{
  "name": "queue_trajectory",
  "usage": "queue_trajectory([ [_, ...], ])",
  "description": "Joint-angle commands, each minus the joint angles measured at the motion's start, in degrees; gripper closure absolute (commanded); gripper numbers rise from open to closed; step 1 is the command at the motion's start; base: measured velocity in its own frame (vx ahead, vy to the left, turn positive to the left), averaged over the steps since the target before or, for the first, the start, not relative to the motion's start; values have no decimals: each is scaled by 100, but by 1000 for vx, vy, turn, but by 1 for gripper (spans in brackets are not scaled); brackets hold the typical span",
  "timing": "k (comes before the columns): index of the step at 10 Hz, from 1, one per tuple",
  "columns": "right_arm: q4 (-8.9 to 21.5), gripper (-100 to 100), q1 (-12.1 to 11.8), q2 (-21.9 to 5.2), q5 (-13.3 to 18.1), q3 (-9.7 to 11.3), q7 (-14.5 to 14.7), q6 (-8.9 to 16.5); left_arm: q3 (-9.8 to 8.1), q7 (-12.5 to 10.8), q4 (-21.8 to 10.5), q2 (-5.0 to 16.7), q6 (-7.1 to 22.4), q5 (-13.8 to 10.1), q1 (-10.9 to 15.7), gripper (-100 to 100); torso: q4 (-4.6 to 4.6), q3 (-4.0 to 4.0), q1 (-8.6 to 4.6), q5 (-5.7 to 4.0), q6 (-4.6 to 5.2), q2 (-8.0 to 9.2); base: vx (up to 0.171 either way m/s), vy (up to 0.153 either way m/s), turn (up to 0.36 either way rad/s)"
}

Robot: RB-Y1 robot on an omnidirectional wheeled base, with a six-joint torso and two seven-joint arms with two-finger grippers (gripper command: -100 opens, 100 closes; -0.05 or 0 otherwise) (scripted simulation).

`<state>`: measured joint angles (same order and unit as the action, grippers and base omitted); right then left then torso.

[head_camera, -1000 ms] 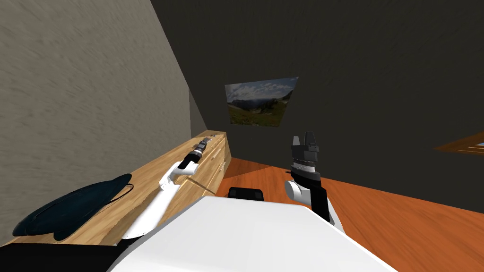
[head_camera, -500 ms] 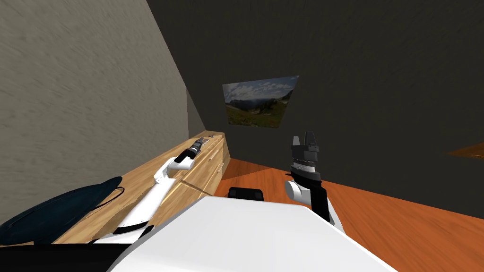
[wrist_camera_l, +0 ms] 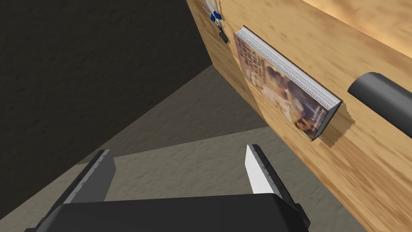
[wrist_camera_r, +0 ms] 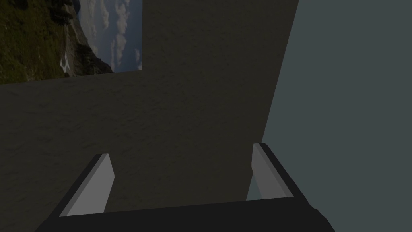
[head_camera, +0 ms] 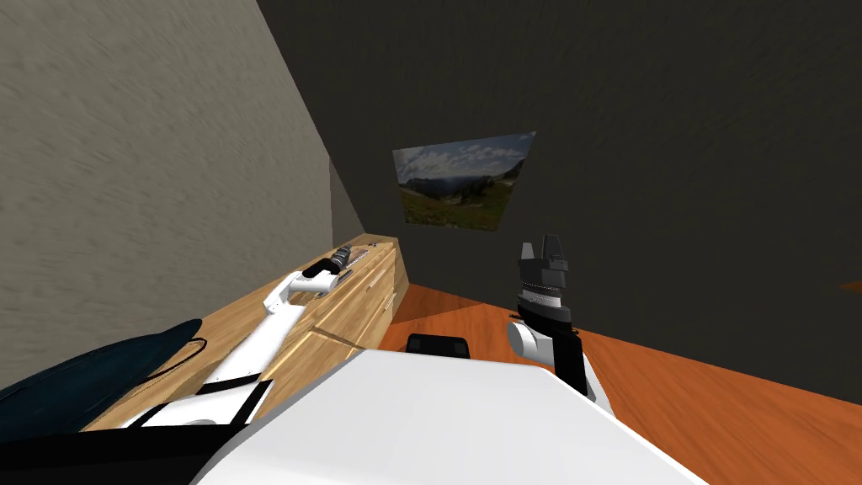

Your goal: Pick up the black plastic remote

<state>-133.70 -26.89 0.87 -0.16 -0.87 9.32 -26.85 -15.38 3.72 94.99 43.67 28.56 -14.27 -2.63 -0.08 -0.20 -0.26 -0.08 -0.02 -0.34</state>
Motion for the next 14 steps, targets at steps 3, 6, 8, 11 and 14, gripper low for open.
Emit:
queue_trajectory([
  [3, 0, 0, 1, 0, 0, 0, 0, 0, -88, -87, -507, 285, 623, -205, 378, -100, 3, 11, 18, 5, 1, 21, 44, -42, 32],
  [6, 0, 0, 0, 0, 0, 0, 0, 0, -147, -151, -1019, 470, 1006, -351, 601, -100, 1, 3, 11, 3, -1, 6, 77, -54, 51],
  [8, 0, 0, 0, 0, 0, 0, 0, 0, -198, -220, -1339, 644, 1349, -496, 823, -100, 0, 0, 9, 3, -1, 2, 76, -56, 56],
  [11, 0, 0, 0, -1, 0, 0, 0, 0, -241, -293, -1812, 808, 1732, -638, 1041, -100, 3, 8, 20, 5, -1, 14, 49, -28, 38],
  [14, 0, 0, 1, 0, 0, 0, 0, 0, -275, -369, -2229, 962, 2067, -778, 1254, -100, -1, 2, 16, 6, 1, 7, 65, -39, 42],
])
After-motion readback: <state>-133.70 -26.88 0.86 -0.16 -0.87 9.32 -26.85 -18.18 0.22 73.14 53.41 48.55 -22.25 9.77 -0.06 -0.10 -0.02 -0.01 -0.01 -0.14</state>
